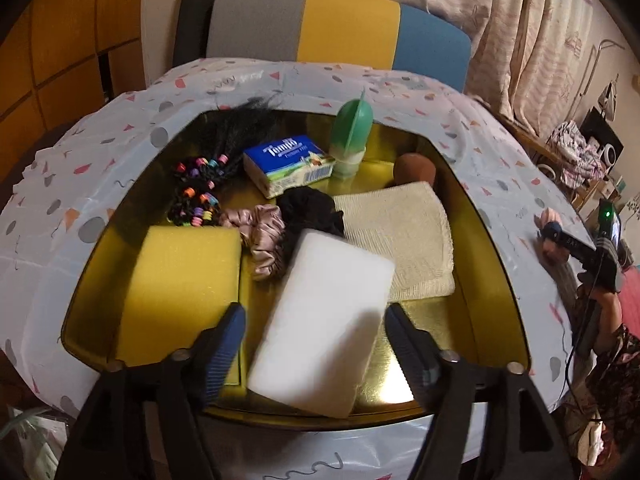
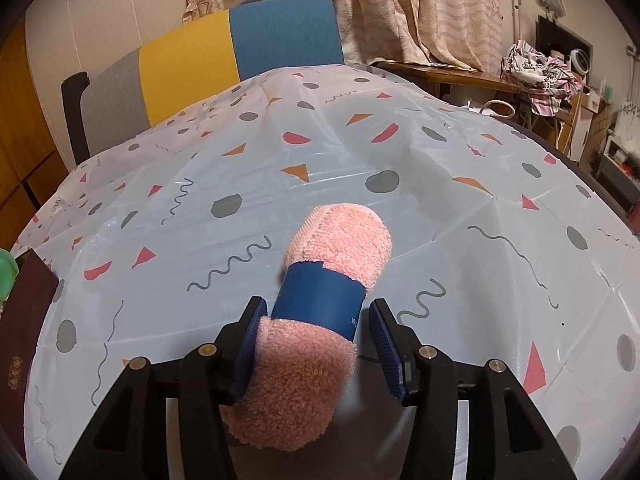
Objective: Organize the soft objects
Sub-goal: 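Put white sponge in tray with left gripper while right gripper holds the towel roll, then carry the pink towel roll into the gold tray and open the right gripper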
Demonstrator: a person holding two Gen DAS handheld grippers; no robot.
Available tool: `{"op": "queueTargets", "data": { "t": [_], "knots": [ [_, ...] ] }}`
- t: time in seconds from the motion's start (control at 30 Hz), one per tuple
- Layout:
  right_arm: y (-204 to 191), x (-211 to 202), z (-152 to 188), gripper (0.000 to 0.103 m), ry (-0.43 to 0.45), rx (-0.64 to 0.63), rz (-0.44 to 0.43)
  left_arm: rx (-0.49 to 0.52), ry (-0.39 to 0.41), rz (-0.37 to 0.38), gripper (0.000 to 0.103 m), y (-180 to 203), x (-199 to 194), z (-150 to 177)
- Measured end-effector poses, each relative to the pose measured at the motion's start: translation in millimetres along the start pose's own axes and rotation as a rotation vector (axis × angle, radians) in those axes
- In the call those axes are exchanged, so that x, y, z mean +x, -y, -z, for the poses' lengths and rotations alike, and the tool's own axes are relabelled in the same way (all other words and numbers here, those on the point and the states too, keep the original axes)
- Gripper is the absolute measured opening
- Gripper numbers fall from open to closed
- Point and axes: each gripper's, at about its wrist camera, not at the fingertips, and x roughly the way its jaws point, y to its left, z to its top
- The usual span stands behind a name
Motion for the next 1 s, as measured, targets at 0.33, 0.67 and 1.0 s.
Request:
{"op": "queueTargets", "data": {
  "t": [0.33,0.67,1.0],
  "knots": [
    [-1.3,-2.1,-0.2,0.051,0.008,-0.010,0.018,-0.114,0.117,0.111,0.076,-12.3,-32.2,-9.7],
    [-19.9,-32.5,2.6,0.040,0.069,-0.074,-0.003,-0.072,0.118,0.147,0.076,9.0,-40.3,-4.4],
    [-82.9,-103.7,14.9,0.040,0.075,-0.064,-0.291,-0.056,0.123,0.130,0.076,17.1,-47.4,-5.5]
  ]
}}
